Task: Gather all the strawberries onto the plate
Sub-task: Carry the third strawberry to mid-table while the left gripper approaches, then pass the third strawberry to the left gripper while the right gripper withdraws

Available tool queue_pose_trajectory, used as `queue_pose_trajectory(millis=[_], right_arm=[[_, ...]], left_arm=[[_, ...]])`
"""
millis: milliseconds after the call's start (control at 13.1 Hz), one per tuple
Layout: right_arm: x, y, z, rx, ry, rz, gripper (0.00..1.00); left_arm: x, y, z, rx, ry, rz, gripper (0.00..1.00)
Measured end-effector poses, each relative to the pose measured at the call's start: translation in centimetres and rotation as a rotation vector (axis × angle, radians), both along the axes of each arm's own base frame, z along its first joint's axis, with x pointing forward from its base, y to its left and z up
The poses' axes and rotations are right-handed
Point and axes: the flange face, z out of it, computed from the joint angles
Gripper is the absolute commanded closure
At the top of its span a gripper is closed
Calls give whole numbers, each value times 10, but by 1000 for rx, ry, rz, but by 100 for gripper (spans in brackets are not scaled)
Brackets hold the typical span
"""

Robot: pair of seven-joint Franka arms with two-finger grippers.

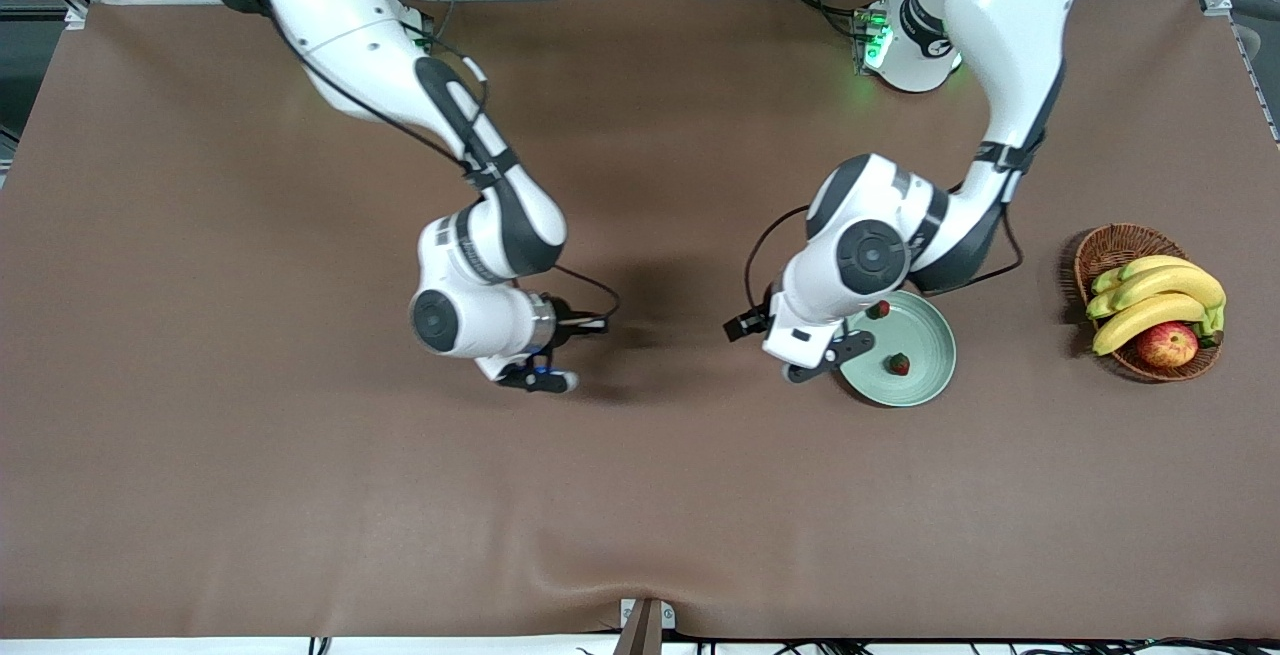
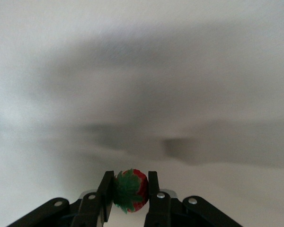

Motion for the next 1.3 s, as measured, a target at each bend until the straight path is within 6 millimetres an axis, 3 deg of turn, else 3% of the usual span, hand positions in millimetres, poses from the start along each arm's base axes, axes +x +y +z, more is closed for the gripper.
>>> queue_pose_trajectory(millis=[76, 229, 306, 535, 764, 917, 993, 1146, 1299], right_arm=[[-8, 15, -9, 16, -4, -24, 79], [-25, 43, -25, 46, -13, -61, 13], [-30, 51, -30, 49, -19, -72, 0], [-23, 45, -28, 45, -30, -94, 0], [1, 13, -13, 50, -8, -124, 0], [28, -35, 9, 51, 29, -154, 0], [43, -68, 25, 33, 39, -156, 0], [63, -139, 65, -84, 30, -100, 0], [68, -197, 113, -222, 21, -36, 0]], left_arm=[[-5, -8, -9, 4, 11, 4, 0], [-10, -16, -19, 10, 26, 5, 0], [-11, -16, -22, 12, 30, 9, 0], [-12, -14, -33, 26, 50, 44, 0], [-20, -30, -39, 25, 47, 77, 0], [-27, -52, -44, 1, 15, 99, 0], [-35, -69, -50, -15, -1, 116, 0], [-51, -108, -64, -50, -28, 125, 0], [-65, -140, -80, -52, -62, 82, 11]])
